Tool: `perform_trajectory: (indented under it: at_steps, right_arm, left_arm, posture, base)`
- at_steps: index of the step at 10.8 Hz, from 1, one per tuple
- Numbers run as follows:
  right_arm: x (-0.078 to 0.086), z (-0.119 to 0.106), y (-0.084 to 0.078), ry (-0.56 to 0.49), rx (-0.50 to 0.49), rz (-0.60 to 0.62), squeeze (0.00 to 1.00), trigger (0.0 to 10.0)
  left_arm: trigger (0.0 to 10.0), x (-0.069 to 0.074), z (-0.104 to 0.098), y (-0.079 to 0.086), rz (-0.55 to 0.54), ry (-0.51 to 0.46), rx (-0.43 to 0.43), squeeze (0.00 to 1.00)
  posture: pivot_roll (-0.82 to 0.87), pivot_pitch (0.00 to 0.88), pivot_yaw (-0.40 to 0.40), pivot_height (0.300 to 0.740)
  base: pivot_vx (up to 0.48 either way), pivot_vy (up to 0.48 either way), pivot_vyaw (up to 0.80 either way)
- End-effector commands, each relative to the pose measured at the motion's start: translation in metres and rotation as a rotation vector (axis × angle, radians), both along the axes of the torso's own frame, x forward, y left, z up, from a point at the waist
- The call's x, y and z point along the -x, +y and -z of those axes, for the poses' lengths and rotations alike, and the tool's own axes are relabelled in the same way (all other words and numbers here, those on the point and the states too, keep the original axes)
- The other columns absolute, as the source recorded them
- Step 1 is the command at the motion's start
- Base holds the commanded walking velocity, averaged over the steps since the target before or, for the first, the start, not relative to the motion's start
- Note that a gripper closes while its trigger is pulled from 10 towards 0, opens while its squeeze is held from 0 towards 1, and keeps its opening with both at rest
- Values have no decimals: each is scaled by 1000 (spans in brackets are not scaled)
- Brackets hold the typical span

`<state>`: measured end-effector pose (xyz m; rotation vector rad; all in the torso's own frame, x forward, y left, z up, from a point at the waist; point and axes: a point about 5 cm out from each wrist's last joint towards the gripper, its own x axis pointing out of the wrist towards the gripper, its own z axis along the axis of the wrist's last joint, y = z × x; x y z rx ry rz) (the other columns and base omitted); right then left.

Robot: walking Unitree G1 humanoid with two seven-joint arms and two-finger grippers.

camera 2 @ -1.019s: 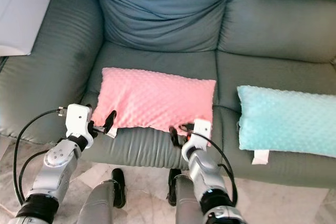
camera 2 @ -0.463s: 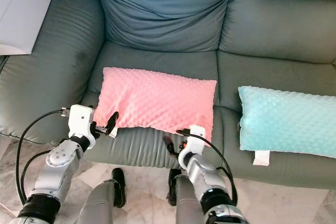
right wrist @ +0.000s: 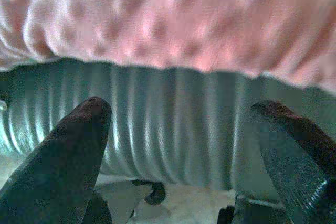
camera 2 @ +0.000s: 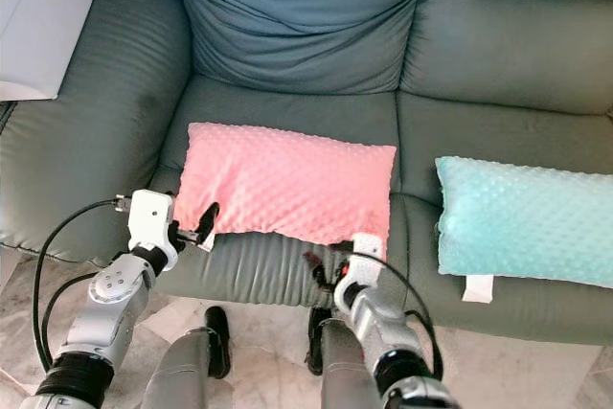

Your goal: Move the pillow to the sofa

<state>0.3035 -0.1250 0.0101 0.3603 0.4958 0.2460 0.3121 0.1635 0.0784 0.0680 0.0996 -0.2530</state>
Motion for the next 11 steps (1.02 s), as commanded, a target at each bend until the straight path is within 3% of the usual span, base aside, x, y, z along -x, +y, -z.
perform_trajectory:
  at_steps: [1,5,8,11]
  right_arm:
    - [7,9,2,29,-14,-11,0,10000]
    - [6,12,-12,33,6,44,0,10000]
    - [9,15,-27,31,116,85,0,10000]
    - [9,13,-53,7,206,178,0,10000]
  left_arm:
    - [10000,7,10,3,1,44,-16,0]
    - [10000,12,10,8,-6,46,-28,0]
    - [10000,13,9,13,-17,46,-37,0]
    - [10000,13,8,13,-18,46,-44,0]
  posture:
    - [-66,418,20,740]
    - [-26,443,28,740]
    - [-11,449,32,740]
    - [-9,447,35,740]
  base:
    - [0,0,0]
    - [0,0,0]
    - [0,0,0]
    - [0,0,0]
